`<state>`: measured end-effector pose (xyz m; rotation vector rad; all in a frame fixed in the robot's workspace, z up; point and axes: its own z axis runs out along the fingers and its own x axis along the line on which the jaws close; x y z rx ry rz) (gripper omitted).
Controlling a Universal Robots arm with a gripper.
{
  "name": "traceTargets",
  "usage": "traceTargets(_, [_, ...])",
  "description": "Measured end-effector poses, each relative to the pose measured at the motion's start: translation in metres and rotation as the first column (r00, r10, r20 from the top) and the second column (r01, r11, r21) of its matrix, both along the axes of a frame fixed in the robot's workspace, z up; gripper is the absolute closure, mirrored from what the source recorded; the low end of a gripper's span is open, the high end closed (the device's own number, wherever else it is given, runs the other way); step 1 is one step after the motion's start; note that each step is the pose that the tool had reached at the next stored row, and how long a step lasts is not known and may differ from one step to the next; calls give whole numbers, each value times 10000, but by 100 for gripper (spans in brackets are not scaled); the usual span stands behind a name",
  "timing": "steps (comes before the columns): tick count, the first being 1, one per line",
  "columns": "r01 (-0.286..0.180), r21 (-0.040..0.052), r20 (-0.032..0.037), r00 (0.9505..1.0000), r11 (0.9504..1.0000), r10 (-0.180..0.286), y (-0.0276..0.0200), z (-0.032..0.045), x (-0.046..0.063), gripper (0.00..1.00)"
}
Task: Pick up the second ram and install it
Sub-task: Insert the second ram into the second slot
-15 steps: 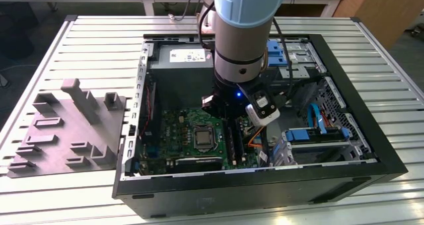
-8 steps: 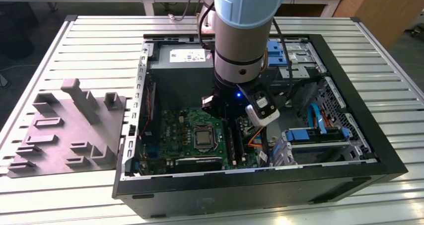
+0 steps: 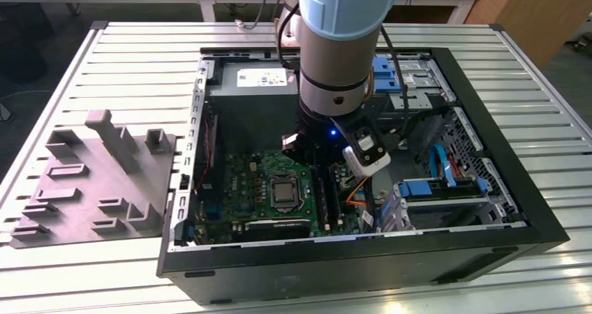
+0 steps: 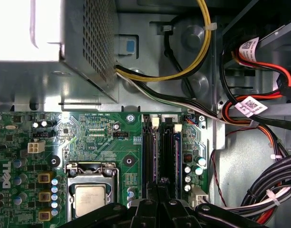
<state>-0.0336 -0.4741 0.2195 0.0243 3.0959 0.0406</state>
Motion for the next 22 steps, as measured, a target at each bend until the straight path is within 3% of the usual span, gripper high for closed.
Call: traceTargets(22, [0, 6, 1, 10000, 10000, 0, 2, -12, 0, 88])
